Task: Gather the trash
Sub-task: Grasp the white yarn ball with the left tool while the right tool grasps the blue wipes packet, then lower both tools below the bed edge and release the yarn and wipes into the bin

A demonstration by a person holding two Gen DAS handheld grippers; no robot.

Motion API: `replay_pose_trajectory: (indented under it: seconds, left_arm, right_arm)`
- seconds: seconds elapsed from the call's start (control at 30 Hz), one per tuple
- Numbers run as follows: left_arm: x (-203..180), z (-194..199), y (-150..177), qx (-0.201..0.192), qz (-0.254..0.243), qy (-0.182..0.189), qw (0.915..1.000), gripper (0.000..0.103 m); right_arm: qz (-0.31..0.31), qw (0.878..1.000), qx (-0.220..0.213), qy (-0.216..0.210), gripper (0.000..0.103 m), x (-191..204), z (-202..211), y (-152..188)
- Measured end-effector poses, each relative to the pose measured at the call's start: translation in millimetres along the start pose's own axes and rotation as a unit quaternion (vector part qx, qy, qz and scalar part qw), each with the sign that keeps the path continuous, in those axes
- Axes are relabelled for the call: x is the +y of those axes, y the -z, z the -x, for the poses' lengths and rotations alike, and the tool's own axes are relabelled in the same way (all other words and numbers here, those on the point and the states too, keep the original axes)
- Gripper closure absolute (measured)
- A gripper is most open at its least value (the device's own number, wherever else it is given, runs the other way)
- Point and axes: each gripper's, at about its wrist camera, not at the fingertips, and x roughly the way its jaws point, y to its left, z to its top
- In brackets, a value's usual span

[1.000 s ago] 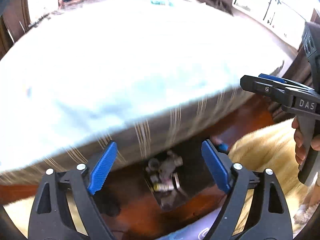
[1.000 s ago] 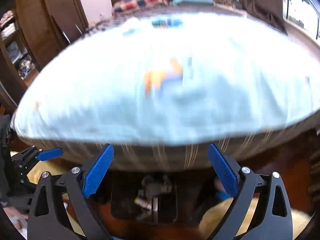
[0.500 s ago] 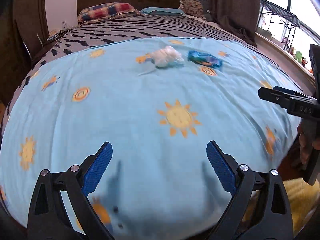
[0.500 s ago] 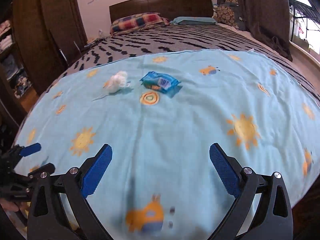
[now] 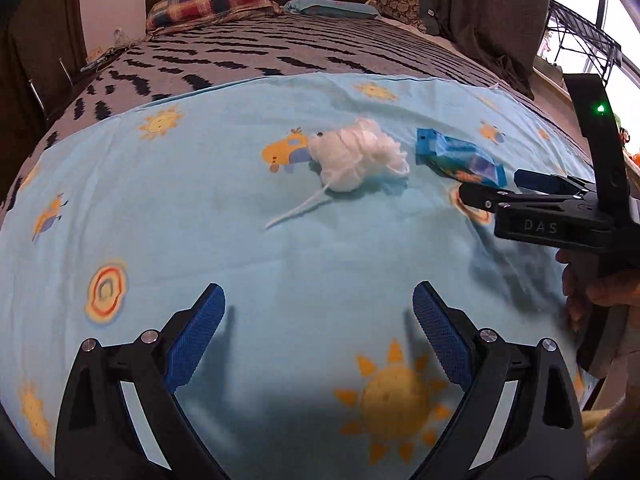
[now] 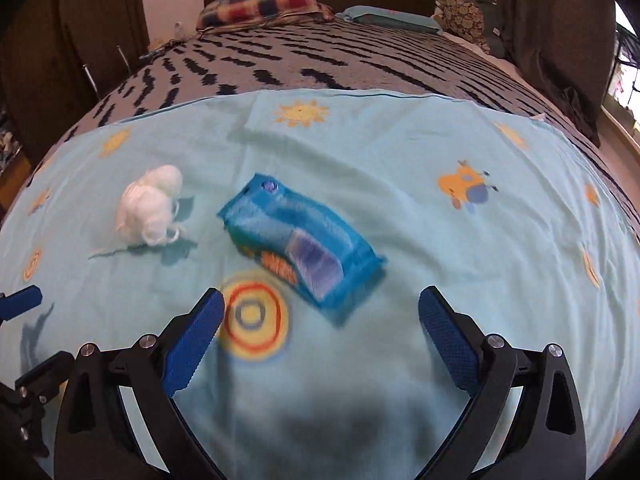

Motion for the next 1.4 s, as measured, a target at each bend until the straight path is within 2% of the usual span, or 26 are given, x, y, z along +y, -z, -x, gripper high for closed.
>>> replay_pose_trajectory:
  seconds: [0.23, 0.27, 0.3, 0.37, 0.4, 0.5, 0.7, 0.77, 0.83, 0.9, 0.97, 1.2, 1.4]
  left_arm:
    - [-0.1, -28.8, -26.2, 0.002, -0.001, 0.0, 1.0, 0.013]
    - [-0.3, -31.6, -28.7, 0.002, -0.001, 0.001, 1.0, 0.013]
    - [-0.6, -35.0, -31.9, 0.001, -0.002, 0.002, 1.0, 0.013]
    - [-2.1, -40.3, -38.9, -0.004, -0.004, 0.001, 1.0, 0.013]
    - [-3.8, -43.6, -43.1, -0.007, -0.007, 0.0, 1.0, 0.013]
    - [-6.4, -51.2, -53.7, -0.009, -0.007, 0.003, 0.9999, 0.013]
    - [-14.4, -65.4, -73.6, -0.015, -0.002, 0.004, 0.9999, 0.013]
    - [-18.0, -70.3, -77.1, -0.015, -0.007, -0.001, 0.9999, 0.017]
    - [-23.4, -75.0, -79.0, -0.011, -0.021, 0.0, 0.9997, 0.041]
    - [-27.2, -78.9, -79.3, -0.005, -0.031, 0.001, 0.9995, 0.052]
    - [-30.4, -79.7, -79.5, -0.007, -0.042, 0.0, 0.9991, 0.056]
    - [-34.5, -61.0, -66.9, -0.013, -0.05, 0.006, 0.9987, 0.061]
    - [-38.1, -10.4, -31.6, -0.027, -0.05, 0.02, 0.9982, 0.061]
  right_arm:
    - [0.007, 1.0, -0.002, 0.013, 0.006, -2.9, -21.0, -26.5]
    - [0.002, 1.0, -0.004, 0.013, 0.013, -6.0, -22.8, -29.0]
    - [-0.005, 1.0, -0.002, 0.012, 0.027, -9.5, -25.0, -31.2]
    - [-0.014, 1.0, 0.0, 0.004, 0.037, -15.3, -28.3, -34.1]
    - [-0.016, 1.0, 0.0, 0.002, 0.046, -17.2, -29.2, -35.3]
    - [-0.017, 1.0, -0.005, -0.004, 0.056, -19.7, -28.5, -37.1]
    - [-0.023, 0.999, -0.015, -0.022, 0.06, -25.3, -22.4, -33.9]
    - [-0.022, 0.999, -0.017, -0.029, 0.06, -26.1, -19.5, -31.0]
    - [-0.017, 0.999, -0.02, -0.033, 0.06, -25.4, -15.9, -26.8]
    - [-0.015, 0.999, -0.02, -0.033, 0.06, -24.8, -12.9, -23.8]
    - [-0.016, 0.999, -0.023, -0.034, 0.06, -24.2, -8.2, -20.6]
    - [-0.012, 0.999, -0.028, -0.033, 0.06, -22.0, 19.2, 1.1]
    - [0.005, 0.999, -0.034, -0.033, 0.06, -8.7, 56.8, 27.7]
